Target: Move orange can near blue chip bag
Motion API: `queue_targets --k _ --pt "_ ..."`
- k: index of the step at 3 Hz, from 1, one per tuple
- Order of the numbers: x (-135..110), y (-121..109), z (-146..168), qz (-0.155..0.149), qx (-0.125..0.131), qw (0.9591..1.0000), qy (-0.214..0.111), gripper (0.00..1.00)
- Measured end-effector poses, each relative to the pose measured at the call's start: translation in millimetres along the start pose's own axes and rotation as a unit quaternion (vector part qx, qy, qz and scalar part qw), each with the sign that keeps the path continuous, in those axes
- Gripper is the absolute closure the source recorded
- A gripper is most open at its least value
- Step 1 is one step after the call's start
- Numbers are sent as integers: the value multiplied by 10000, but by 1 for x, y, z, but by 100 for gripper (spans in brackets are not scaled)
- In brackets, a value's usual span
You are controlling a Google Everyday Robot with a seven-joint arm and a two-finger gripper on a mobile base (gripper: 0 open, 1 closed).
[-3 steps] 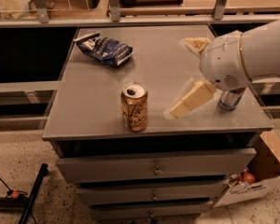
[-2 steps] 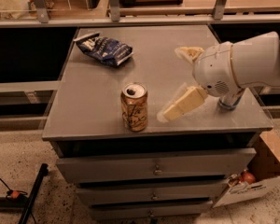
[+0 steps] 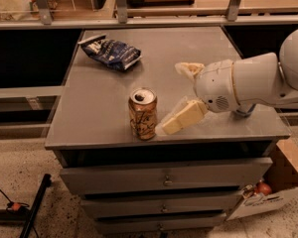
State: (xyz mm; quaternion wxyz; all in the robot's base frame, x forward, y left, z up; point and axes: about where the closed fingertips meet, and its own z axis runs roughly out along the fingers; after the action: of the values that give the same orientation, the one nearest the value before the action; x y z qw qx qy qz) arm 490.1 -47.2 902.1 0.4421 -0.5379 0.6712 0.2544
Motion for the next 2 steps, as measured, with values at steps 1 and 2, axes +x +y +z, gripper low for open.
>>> queue_targets --k 1,2 --pt "-1 6 8 48 -84 9998 -177 0" --pt "-5 10 15 -22 -125 9995 -305 0"
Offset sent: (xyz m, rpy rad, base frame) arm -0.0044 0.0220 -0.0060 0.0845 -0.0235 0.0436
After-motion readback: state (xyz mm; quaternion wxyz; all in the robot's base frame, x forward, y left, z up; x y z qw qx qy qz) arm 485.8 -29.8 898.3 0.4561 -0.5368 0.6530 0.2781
